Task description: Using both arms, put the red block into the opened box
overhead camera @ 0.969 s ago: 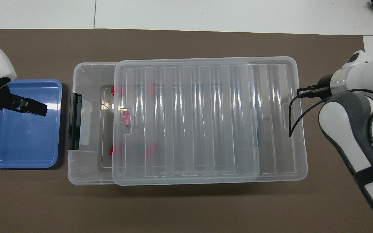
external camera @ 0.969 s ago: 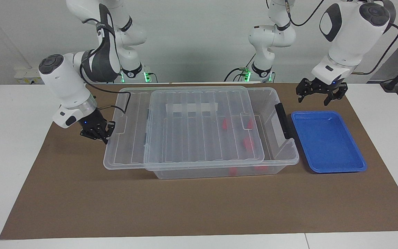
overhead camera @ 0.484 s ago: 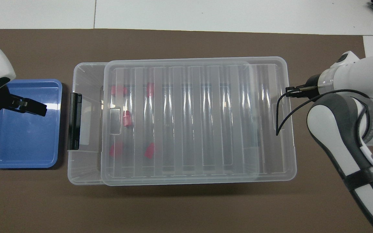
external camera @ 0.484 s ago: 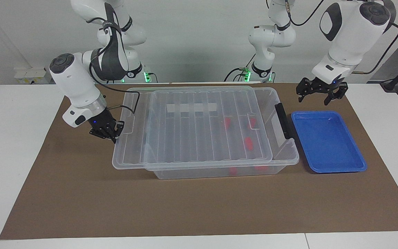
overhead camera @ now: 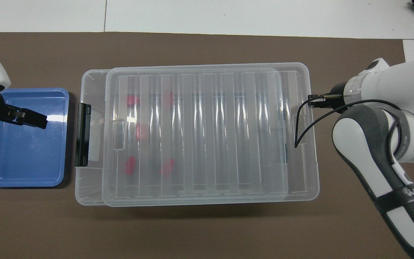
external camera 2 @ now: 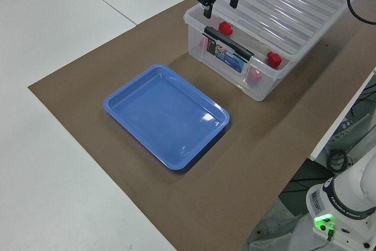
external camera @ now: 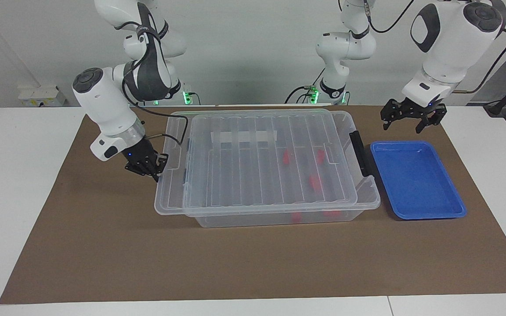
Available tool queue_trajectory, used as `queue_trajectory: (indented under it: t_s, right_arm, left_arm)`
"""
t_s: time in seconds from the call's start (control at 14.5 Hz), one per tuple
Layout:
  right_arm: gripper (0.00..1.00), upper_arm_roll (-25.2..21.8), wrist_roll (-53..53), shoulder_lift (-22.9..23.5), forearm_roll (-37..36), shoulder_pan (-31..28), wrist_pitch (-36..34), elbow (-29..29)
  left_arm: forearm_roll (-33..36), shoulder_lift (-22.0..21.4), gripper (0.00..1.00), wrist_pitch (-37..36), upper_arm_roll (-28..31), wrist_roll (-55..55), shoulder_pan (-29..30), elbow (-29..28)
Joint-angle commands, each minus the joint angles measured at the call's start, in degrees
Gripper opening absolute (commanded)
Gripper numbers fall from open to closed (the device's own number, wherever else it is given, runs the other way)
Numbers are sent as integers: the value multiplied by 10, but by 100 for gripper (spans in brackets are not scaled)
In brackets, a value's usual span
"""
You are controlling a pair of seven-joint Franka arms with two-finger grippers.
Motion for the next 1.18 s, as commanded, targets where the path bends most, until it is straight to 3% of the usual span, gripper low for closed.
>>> queue_trajectory:
  t_s: [0.0, 0.35, 1.11]
  right_arm:
    - [0, 6, 21, 3, 21, 10, 14, 0]
    - [0, 6, 43, 3, 22, 22, 15, 0]
    - [0, 19, 44, 2, 22, 22, 13, 0]
  left_arm:
    - [2, -6, 100, -11, -2, -7, 5, 2]
    - [2, -6, 100, -10, -2, -82, 3, 2]
    - [2, -7, 100, -11, -2, -80, 5, 2]
